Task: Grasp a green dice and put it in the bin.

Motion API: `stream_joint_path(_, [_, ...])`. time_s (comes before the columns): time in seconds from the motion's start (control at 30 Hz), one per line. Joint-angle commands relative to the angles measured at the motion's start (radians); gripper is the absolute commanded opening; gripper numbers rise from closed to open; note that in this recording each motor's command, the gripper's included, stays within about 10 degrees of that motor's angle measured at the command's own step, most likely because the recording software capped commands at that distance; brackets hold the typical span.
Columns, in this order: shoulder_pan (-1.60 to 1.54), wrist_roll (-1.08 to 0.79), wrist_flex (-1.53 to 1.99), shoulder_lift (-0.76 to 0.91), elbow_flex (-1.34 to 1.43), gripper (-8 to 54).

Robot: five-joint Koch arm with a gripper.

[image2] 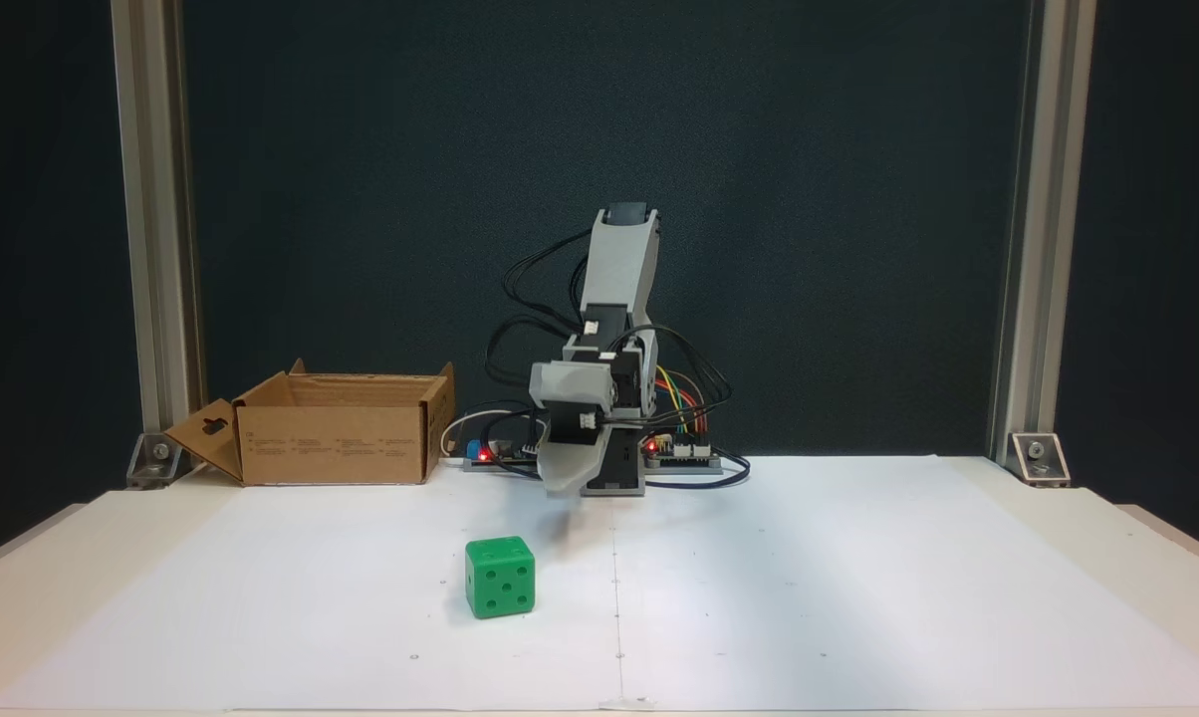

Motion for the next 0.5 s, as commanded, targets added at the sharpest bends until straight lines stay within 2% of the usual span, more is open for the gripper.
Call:
stream_joint_path(0.0, [-0.008,-0.118,0.124,0.092,-0.067,44.7])
stream_joint_path(0.13, [0.008,-0.156,0.359,0.092,-0.155,44.6])
stream_joint_path(0.47, [0.040,-0.238,0.661,0.095,-0.262,44.1])
